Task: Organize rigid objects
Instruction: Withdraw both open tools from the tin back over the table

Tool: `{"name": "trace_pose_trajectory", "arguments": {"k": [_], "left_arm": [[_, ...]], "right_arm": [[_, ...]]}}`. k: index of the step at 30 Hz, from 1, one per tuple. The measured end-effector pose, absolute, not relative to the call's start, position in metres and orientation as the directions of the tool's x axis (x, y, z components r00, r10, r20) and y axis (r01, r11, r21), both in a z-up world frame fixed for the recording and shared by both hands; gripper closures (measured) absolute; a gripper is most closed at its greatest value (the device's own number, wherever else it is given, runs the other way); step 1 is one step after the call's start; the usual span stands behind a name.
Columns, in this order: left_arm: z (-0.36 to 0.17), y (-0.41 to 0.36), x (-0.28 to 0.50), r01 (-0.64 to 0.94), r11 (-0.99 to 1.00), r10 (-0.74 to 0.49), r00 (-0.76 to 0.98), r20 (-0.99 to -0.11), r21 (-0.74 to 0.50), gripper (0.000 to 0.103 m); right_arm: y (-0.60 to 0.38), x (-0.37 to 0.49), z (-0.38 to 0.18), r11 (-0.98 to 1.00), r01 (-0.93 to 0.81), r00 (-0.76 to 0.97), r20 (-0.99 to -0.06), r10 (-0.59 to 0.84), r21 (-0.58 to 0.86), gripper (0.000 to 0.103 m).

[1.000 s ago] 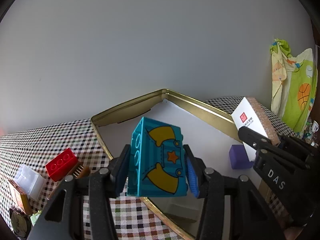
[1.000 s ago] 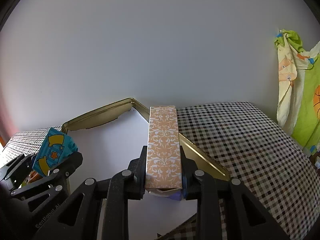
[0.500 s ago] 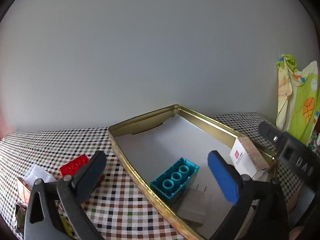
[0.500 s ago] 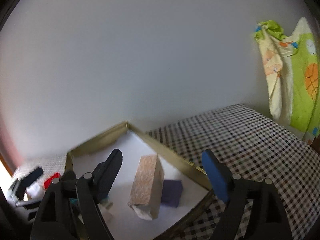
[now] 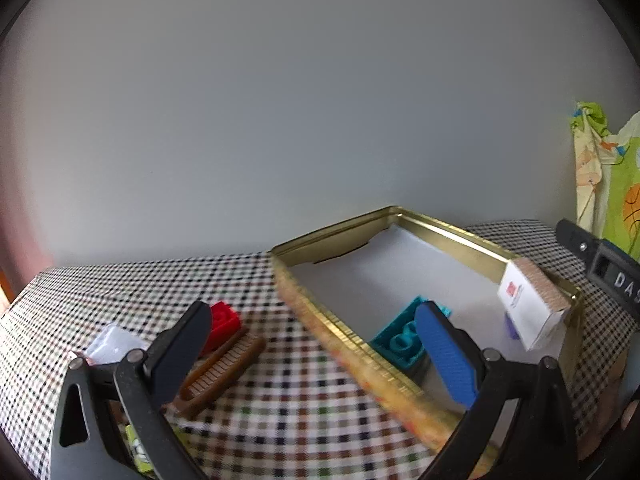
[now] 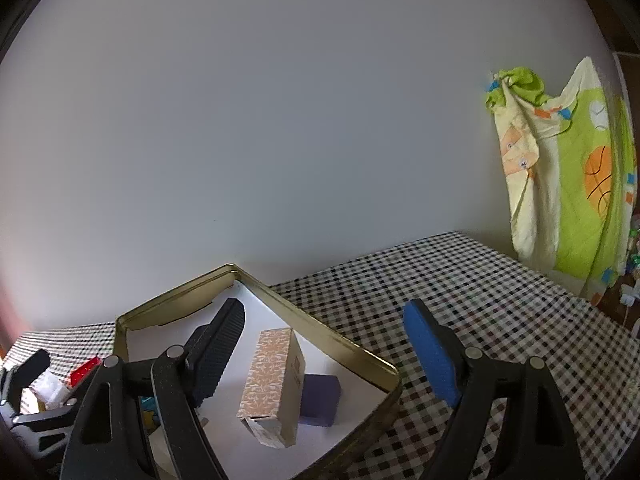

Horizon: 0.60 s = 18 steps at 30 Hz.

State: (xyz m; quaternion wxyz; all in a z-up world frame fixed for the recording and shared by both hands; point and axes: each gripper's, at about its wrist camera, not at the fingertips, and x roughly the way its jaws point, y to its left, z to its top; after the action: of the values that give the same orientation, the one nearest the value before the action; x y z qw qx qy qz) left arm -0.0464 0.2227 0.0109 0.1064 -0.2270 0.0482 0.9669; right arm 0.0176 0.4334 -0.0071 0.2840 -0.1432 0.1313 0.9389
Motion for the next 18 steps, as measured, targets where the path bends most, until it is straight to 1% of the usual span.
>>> {"name": "trace_pose_trajectory", "arguments": {"k": [4,7,9,10,15,18], "left_arm": [[0.011,0.208,-0.043,-0.202,-0.979,0.17,-0.879,-0.445,0.026,0.0],[0.01,0.201,-0.039,-0.193,-0.981,0.166,-0.878,-0.449,0.015,0.0],[0.01,0.195,-0.037,-0.188,-0.982,0.165,-0.879,-0.447,0.006,0.0],[0.011,0.194,-0.036,-0.185,-0.983,0.164,-0.879,-0.447,0.004,0.0],[0.011,0.185,-0.031,-0.183,-0.983,0.162,-0.874,-0.457,0.0,0.0],[0.01,0.18,-0.03,-0.181,-0.984,0.162,-0.875,-0.455,-0.003,0.0]], "right_arm": [[0.431,0.021,-0.006,-0.807,-0.568,-0.803,-0.327,0.499,0.161,0.019],[0.425,0.028,-0.003,-0.807,-0.569,-0.81,-0.273,0.518,0.156,0.019],[0.419,0.036,-0.001,-0.803,-0.576,-0.813,-0.213,0.542,0.155,0.019],[0.419,0.037,0.0,-0.801,-0.579,-0.812,-0.198,0.549,0.153,0.019],[0.422,0.039,0.0,-0.784,-0.603,-0.794,-0.212,0.57,0.149,0.019],[0.421,0.046,0.001,-0.765,-0.624,-0.779,-0.198,0.595,0.16,0.019]]}}
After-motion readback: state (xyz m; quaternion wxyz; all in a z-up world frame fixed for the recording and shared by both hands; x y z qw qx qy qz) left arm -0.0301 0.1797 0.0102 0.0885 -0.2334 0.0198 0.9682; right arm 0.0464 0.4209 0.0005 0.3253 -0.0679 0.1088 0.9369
